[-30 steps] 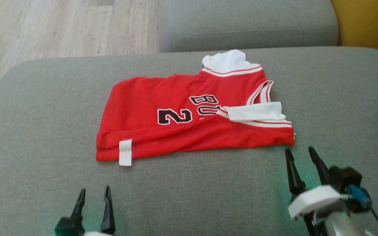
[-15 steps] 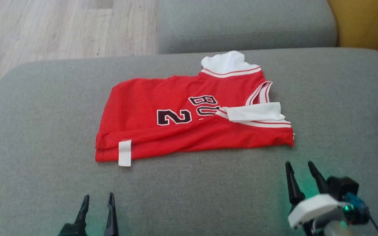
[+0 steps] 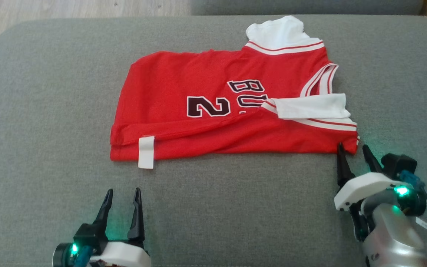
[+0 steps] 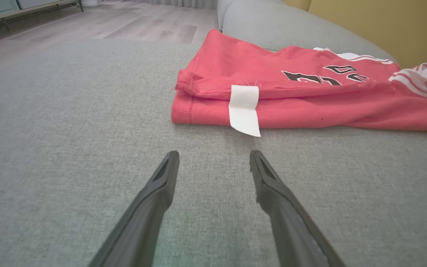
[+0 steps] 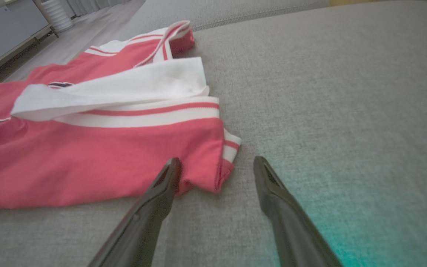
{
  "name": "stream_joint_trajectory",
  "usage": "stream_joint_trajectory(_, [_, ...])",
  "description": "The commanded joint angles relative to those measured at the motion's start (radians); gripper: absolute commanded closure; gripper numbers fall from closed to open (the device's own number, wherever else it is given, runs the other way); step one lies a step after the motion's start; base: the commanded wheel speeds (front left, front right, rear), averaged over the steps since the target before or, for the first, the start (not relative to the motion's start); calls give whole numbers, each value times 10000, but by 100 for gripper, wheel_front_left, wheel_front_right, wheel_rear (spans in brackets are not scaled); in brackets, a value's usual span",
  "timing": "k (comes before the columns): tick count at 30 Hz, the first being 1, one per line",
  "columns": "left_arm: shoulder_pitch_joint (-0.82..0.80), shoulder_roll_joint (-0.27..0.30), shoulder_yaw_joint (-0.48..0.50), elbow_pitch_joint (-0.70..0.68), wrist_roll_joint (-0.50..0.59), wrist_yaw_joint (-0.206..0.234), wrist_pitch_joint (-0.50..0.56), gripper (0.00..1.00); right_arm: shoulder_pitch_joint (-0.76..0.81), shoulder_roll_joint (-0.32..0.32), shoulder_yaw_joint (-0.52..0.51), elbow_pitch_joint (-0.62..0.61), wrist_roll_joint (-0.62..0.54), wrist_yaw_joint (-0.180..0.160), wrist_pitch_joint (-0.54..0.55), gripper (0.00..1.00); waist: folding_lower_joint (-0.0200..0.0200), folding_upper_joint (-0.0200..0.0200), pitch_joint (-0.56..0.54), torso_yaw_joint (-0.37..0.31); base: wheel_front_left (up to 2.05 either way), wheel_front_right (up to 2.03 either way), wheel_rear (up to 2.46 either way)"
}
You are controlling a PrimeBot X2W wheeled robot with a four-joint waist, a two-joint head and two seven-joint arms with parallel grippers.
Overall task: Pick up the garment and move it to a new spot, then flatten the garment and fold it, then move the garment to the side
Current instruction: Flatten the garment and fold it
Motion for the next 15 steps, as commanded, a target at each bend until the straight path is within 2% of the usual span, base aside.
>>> stream_joint_trajectory(1, [-354, 76, 252, -213, -48, 9, -53, 0, -377, -20, 158, 28, -123, -7, -110, 0, -3, 0, 73, 43, 0, 0, 0])
stream_joint_trajectory(4, [-468, 76, 324, -158, -63, -18, -53, 0, -535, -20, 271, 675, -140, -7, -110, 0, -3, 0, 149, 23, 0, 0, 0])
stream_joint_trajectory(5, [-523, 76, 362, -135, -71, -28, -53, 0, -587, -20, 375, 873, -114, -7, -110, 28, -3, 0, 166, 12, 0, 0, 0])
stream_joint_trajectory(6, [-581, 76, 402, -129, -83, -31, -53, 0, -636, -20, 449, 1020, -73, -7, -110, 69, -3, 0, 179, -5, 0, 0, 0])
stream_joint_trajectory(7, [-640, 76, 439, -130, -105, -41, -53, 0, -682, -20, 533, 1116, -25, -7, -110, 100, -3, 0, 194, -22, 0, 0, 0])
stream_joint_trajectory(15, [-1458, 76, 1211, 22, -1077, -633, -53, 0, -781, -20, 957, 949, 368, -7, -110, 100, -3, 0, 393, -205, 0, 0, 0])
